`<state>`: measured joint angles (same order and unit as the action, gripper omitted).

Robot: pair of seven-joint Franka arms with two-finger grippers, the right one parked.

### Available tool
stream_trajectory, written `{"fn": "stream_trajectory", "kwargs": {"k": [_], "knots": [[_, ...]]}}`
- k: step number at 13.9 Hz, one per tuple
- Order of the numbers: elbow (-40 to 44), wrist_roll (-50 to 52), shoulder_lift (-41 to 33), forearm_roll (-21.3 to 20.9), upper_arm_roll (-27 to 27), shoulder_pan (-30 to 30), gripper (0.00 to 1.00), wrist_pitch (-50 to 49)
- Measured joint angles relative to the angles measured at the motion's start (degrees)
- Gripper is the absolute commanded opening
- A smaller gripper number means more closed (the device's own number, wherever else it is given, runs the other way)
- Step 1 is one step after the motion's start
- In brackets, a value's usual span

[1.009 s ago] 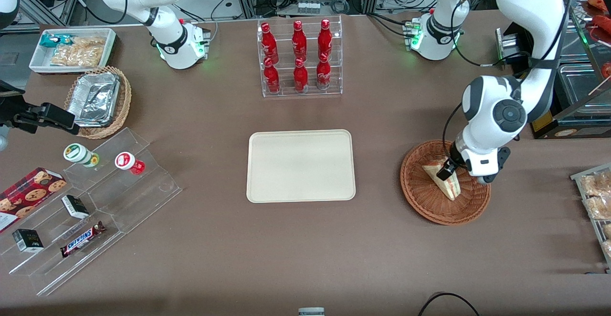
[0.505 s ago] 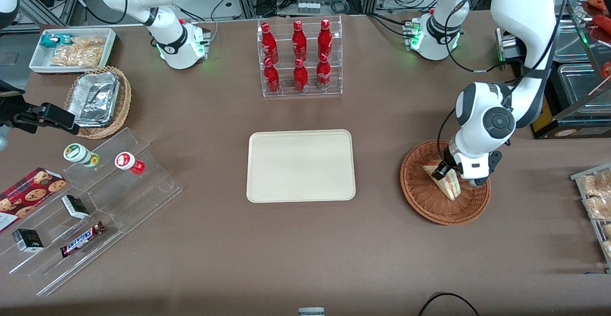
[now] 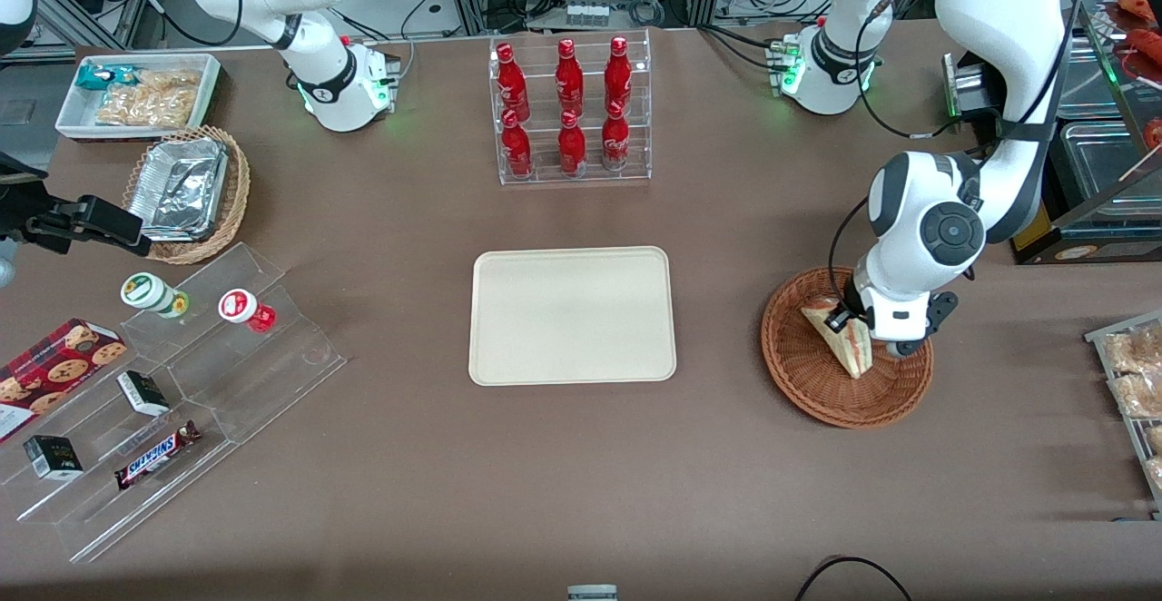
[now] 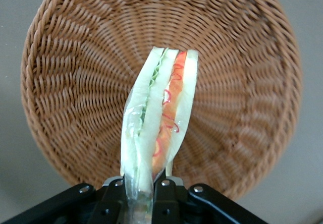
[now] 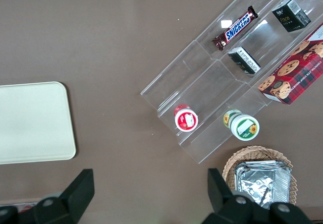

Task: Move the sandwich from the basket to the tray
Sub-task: 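Lift the sandwich and carry it over the cream tray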

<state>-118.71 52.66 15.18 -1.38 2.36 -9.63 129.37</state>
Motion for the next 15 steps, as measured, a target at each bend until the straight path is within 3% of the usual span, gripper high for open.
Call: {"fn": "stream_trajectory", "kwargs": {"k": [4,11,15], "knots": [[8.97,-4.69,-0.47,0.0,0.35,-5.02,0.09,-12.07],[19.21,-5.47,7.86,0.43,0.88,-18.53,0.08,-13.26],[28.06,0.96,16.23,0.93,1.44,-26.17,0.08,-13.23]]}}
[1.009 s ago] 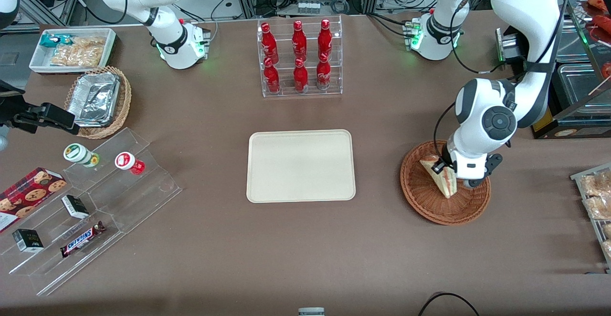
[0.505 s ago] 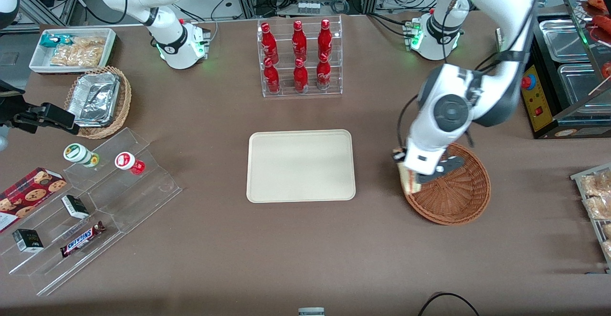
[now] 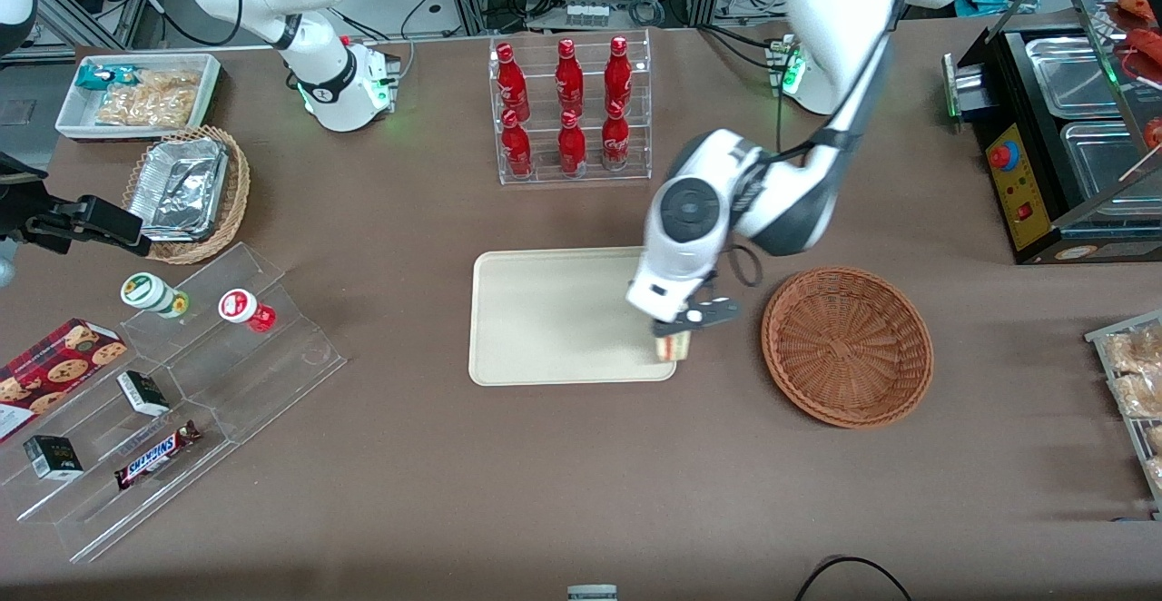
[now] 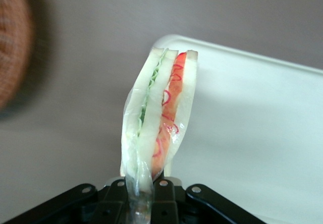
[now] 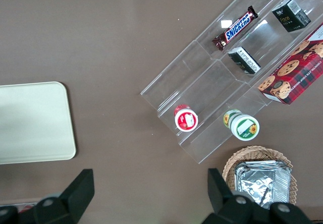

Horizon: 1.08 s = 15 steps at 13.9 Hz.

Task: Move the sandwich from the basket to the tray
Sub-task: 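Lift the sandwich and carry it over the cream tray, then lower the sandwich onto the tray and open the left gripper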

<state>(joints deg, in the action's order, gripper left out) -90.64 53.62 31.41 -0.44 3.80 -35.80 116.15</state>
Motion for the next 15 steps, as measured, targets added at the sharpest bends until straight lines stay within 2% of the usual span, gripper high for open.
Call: {"fn": "stream_trajectory", "kwargs": {"k": [4,7,9,10,11,12,15], "knots": [[7.02,5.01,7.7,-0.01,0.03,-6.67,0.07,2.48],[8.81,5.43,9.93,-0.01,0.02,-8.29,0.07,3.84],[10.0,6.21,10.86,0.0,-0.04,-8.31,0.11,3.84],[10.39,6.91,11.29,0.0,-0.04,-8.31,0.23,3.84],[10.63,7.35,11.64,0.0,0.02,-8.31,0.65,3.84],[10.68,7.54,11.87,0.0,0.07,-8.32,1.0,3.84],[10.92,7.97,11.99,0.03,0.08,-8.3,1.0,3.85]]}}
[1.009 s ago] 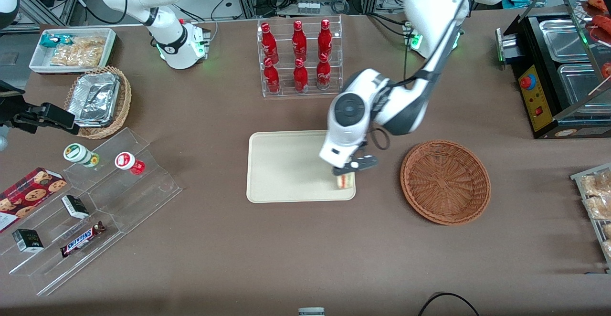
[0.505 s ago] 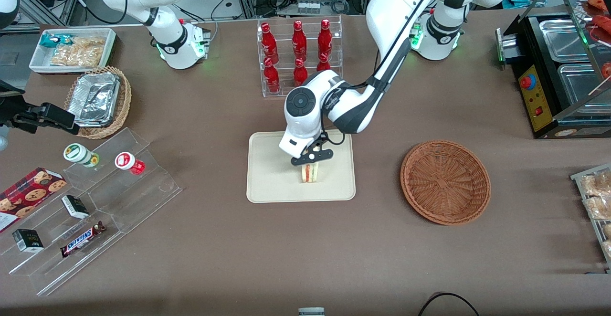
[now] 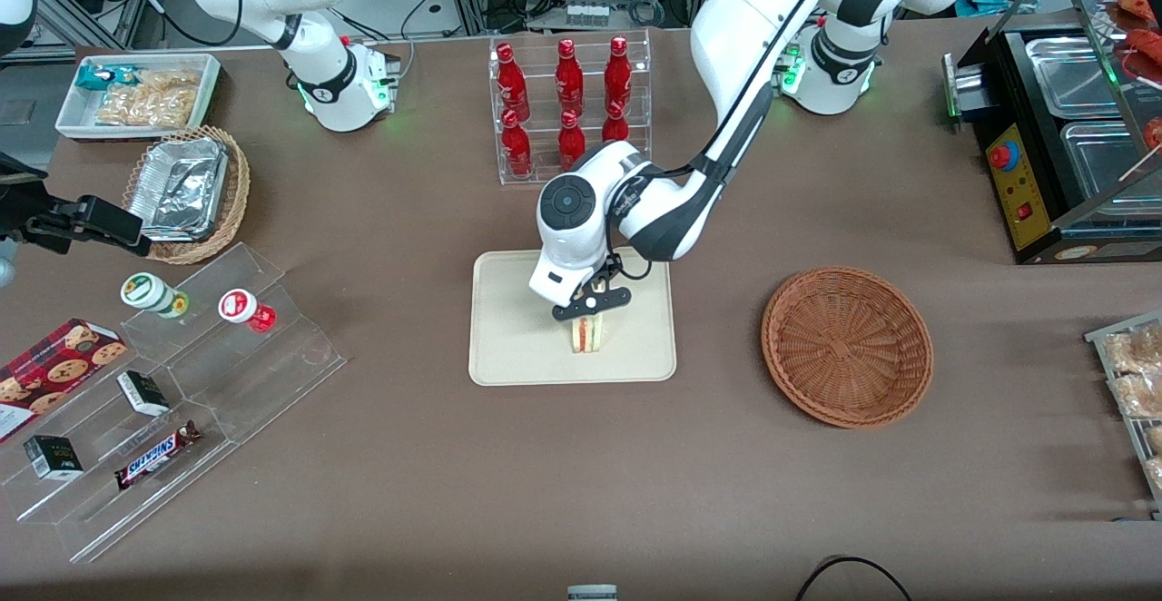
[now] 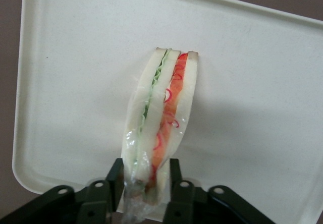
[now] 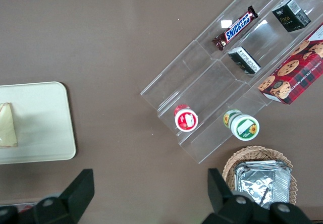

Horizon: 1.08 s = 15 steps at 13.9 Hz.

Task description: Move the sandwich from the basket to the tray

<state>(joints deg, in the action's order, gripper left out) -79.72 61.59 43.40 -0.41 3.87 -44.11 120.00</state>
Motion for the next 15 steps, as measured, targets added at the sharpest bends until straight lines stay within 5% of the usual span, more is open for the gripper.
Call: {"fn": "stream_trajectory", "kwargs": {"k": [3,7,10,15], "knots": [[1.25,0.02,-0.59,-0.05,0.09,-0.01,1.0,-0.89],[2.58,-3.08,-7.21,-0.88,-1.0,1.21,1.0,-15.3],[1.32,-6.01,-14.1,-0.91,-1.42,7.13,1.0,-24.97],[-8.25,-21.0,-20.6,-1.0,-1.74,18.25,1.0,-24.95]]}}
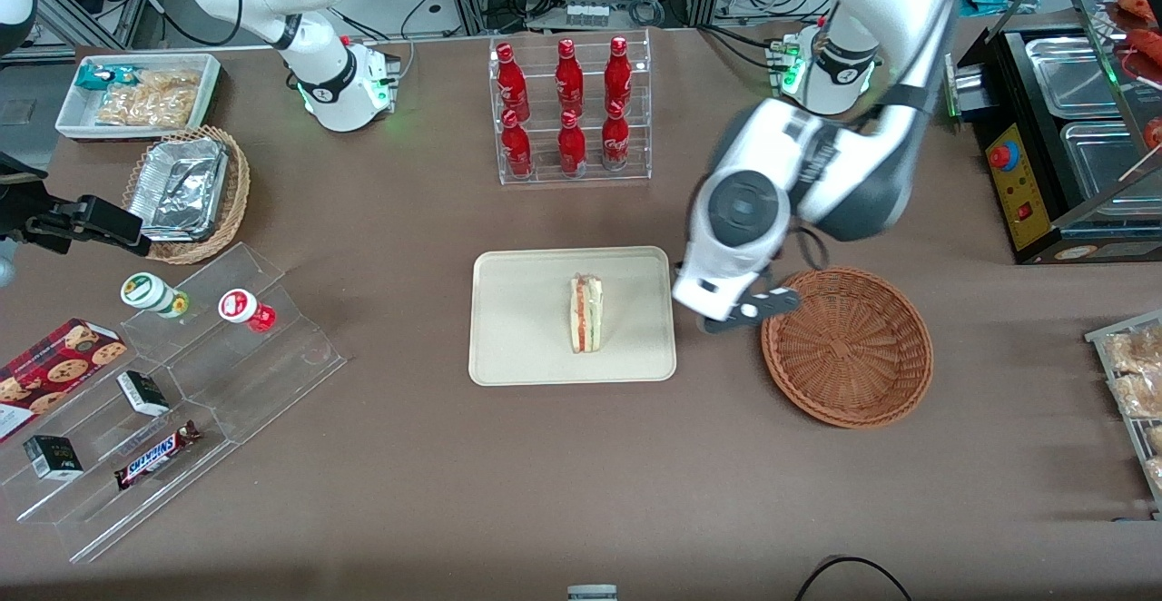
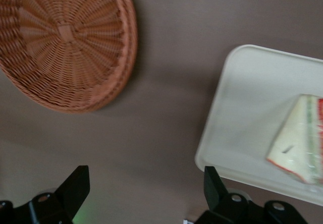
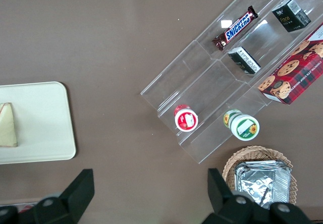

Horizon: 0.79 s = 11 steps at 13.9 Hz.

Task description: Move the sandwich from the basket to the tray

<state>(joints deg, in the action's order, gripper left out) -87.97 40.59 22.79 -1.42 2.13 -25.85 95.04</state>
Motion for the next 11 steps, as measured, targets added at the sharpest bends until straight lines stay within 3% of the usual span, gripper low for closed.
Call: {"fn": "stream_trajectory", "kwargs": {"k": [7,11], "knots": [[-14.56,-20.06,-16.48,0.0,0.03,11.55,1.0,-0.73],[-16.15,-31.97,-22.6,0.01,0.18,19.12,1.0,-5.91]]}}
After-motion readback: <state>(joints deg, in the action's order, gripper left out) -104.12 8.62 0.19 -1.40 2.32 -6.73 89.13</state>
